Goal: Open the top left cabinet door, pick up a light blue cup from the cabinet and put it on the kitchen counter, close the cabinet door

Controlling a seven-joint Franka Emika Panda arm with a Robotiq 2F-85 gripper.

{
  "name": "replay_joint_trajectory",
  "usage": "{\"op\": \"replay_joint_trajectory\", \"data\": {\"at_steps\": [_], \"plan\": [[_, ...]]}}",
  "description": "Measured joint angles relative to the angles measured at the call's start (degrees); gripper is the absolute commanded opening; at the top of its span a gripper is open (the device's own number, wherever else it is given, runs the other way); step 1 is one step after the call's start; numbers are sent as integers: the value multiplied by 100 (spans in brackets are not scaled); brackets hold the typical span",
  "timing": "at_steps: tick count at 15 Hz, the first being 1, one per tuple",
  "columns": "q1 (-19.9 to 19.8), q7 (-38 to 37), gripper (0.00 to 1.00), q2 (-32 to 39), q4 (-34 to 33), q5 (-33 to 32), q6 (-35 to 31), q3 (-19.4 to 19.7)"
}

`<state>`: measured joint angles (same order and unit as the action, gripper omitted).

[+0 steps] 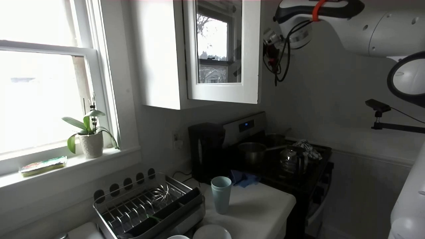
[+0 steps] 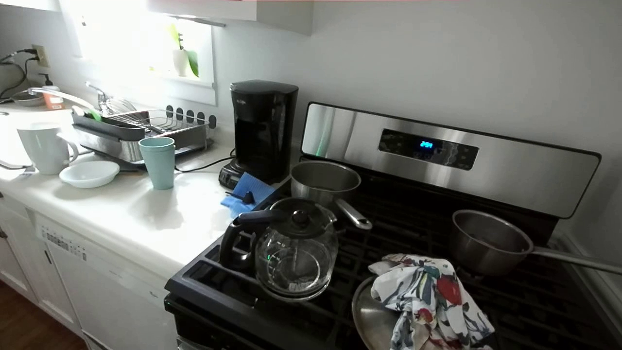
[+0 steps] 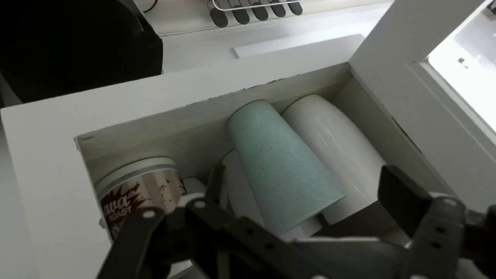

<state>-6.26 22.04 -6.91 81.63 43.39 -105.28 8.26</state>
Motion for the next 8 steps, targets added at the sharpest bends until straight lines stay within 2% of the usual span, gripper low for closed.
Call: {"op": "replay_joint_trajectory", "data": {"at_steps": [5, 8], "plan": [[42, -1114, 100, 315, -446, 0, -6, -47], [43, -1520, 100, 492, -610, 0, -84, -79]]}}
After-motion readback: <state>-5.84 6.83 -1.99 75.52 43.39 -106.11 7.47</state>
